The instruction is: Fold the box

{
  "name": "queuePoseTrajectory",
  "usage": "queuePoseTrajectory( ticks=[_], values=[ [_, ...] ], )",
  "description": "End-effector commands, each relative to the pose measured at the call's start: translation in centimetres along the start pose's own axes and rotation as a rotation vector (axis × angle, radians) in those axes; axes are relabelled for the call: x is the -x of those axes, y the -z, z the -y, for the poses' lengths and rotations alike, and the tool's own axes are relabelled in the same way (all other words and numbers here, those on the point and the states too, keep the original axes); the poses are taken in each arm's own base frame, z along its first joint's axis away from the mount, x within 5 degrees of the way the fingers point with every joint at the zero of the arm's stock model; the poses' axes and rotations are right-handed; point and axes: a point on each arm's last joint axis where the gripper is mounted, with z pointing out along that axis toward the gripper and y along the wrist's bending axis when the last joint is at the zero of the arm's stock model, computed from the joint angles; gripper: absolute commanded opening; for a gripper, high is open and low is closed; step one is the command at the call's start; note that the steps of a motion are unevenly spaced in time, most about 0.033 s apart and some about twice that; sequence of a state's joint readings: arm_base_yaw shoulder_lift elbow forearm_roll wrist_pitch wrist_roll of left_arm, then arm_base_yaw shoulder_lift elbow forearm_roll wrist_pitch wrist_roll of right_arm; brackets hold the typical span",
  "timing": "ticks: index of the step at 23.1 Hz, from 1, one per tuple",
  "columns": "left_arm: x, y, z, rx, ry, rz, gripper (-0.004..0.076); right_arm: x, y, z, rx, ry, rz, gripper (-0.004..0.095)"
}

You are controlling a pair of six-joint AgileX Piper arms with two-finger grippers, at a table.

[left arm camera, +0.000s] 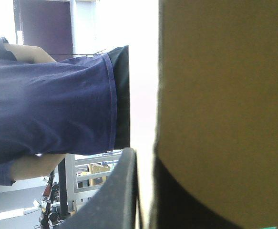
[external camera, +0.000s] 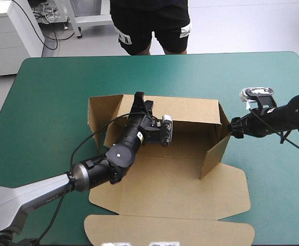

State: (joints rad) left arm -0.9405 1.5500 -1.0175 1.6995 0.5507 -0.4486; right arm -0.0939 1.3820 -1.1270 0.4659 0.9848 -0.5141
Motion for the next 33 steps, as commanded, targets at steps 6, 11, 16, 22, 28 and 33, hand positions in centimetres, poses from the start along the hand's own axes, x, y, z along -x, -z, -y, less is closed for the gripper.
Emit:
queuePoseTrajectory(
  ticks=[6, 11, 16, 22, 28, 33],
  values=[
    [0.1, 0.9, -1.4, 0.035, 0.048, 0.017, -0.0008, -2.1, 0.9, -1.7, 0.051, 0.082, 0.163, 0.0668],
    [0.1, 0.9, -1.4, 0.033, 0.048, 0.021, -0.0008, -3.5, -0.2, -2.0, 0.092, 0.191, 0.156, 0.0666],
    [0.1, 0.9, -1.4, 0.033, 0.048, 0.021, -0.0008, -3.4, -0.2, -2.5, 0.140, 0.280, 0.186, 0.0610],
    [0.3, 0.9, -1.3, 0.027, 0.048, 0.035, -0.0008, -2.3, -0.5, -2.9, 0.122, 0.252, 0.334, 0.0574],
    [0.3, 0.9, -1.3, 0.026, 0.055, 0.037, -0.0008, -2.2, -1.5, -5.3, 0.145, 0.312, 0.340, 0.0574],
    [0.3, 0.9, -1.3, 0.026, 0.055, 0.037, -0.0008, -2.1, -1.6, -5.5, 0.149, 0.311, 0.343, 0.0574]
  ],
)
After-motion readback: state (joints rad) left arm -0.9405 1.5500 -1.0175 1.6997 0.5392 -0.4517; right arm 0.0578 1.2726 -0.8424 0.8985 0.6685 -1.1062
